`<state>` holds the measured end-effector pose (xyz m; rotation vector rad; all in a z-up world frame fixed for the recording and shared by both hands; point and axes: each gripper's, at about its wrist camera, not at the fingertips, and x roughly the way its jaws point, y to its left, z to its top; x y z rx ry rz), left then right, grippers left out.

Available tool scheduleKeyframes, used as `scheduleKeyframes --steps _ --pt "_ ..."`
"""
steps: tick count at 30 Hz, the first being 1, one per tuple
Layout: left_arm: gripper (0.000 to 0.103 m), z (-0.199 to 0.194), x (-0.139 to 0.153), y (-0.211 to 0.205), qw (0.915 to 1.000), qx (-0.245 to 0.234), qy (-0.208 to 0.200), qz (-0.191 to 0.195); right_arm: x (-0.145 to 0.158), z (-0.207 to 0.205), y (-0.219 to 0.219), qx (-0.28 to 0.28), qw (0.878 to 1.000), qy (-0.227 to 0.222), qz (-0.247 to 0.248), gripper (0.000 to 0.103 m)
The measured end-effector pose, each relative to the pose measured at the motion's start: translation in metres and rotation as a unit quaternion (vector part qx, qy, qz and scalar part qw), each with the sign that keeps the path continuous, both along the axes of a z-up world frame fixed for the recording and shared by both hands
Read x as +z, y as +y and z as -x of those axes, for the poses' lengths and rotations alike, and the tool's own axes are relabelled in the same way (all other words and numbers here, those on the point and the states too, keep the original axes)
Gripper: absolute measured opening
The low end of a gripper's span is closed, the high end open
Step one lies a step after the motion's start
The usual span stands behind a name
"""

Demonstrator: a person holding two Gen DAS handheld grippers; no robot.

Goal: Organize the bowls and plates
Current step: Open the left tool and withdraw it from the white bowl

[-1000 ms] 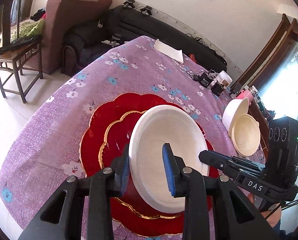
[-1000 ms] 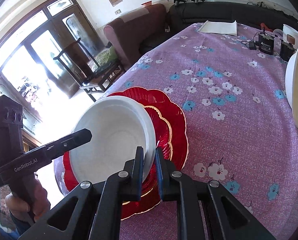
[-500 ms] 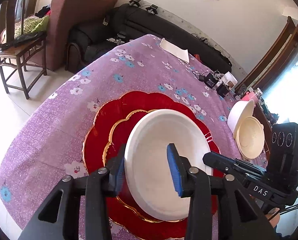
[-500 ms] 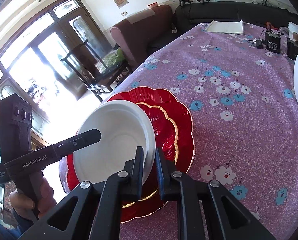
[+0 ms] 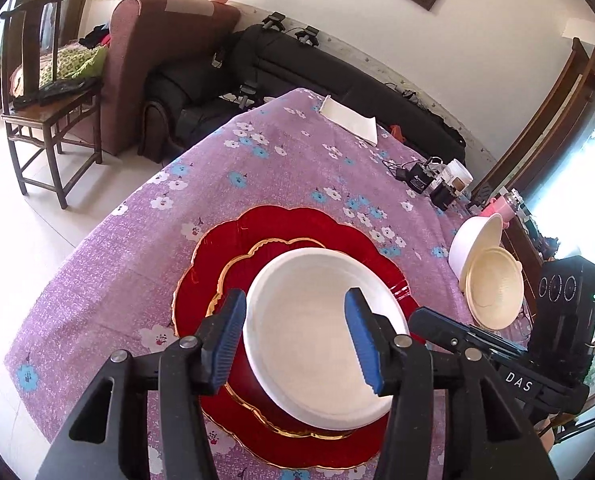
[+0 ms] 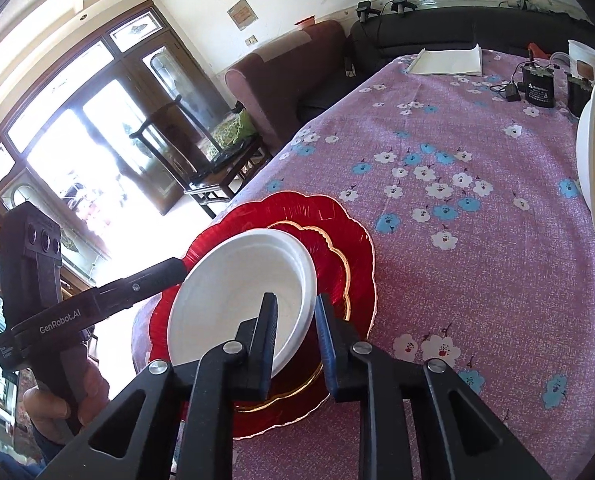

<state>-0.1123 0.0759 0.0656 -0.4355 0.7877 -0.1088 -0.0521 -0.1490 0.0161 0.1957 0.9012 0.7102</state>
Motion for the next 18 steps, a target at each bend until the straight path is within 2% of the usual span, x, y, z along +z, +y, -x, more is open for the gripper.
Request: scheduleKeyframes --steps 8,13,18 --pt "0.051 0.009 0.025 -0.039 0.9983 -0.047 -0.029 -0.018 0.028 0.01 -0.034 -0.04 0.999 -0.023 -0.02 0.023" --pt "0.052 0.006 0.027 -0.085 0.9946 -0.096 -0.027 -0.029 0.036 0.014 -0.075 -0.078 0.996 -0.029 -0.029 0.027" --pt "0.054 -0.001 0.025 -0.143 0.987 -0.154 -0.019 -0.043 0.036 0.014 -0.122 -0.128 0.991 -0.023 -0.044 0.028"
